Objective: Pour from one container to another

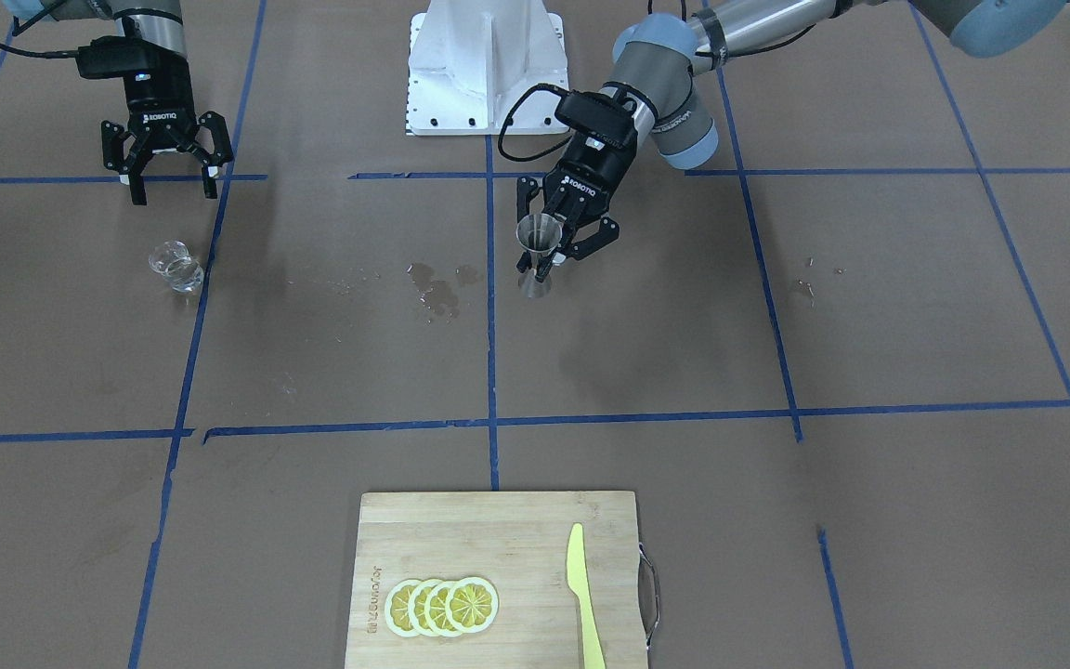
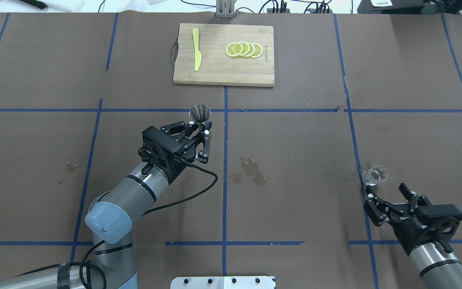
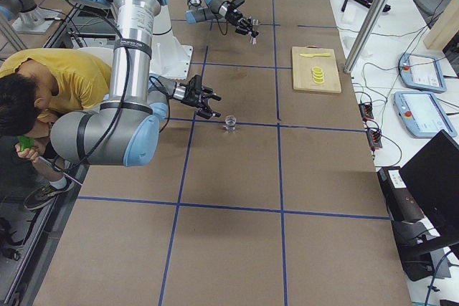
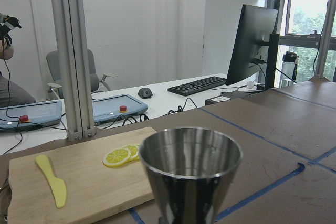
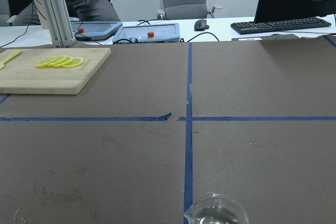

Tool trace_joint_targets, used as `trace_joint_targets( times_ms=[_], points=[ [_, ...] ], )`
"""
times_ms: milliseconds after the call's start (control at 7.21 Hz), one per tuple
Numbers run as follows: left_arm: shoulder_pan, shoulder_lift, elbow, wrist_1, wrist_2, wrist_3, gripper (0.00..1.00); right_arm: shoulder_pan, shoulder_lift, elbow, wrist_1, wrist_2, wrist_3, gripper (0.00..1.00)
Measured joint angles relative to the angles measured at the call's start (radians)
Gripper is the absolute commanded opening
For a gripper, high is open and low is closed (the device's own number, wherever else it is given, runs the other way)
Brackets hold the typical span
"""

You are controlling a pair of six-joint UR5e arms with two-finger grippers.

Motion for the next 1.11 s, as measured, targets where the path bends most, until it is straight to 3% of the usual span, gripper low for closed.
trace_joint_targets(
  times_ms=[416, 1110],
  points=[
    [-0.001, -0.013, 0.010, 0.000, -0.003, -0.003, 0.00, -0.008, 0.021, -0.095, 0.000, -0.096, 0.041, 1.00],
    [-0.002, -0.017, 0.010, -0.001, -0.003, -0.006, 0.00, -0.009, 0.088, -0.200, 0.009, -0.133, 0.042, 1.00]
  ],
)
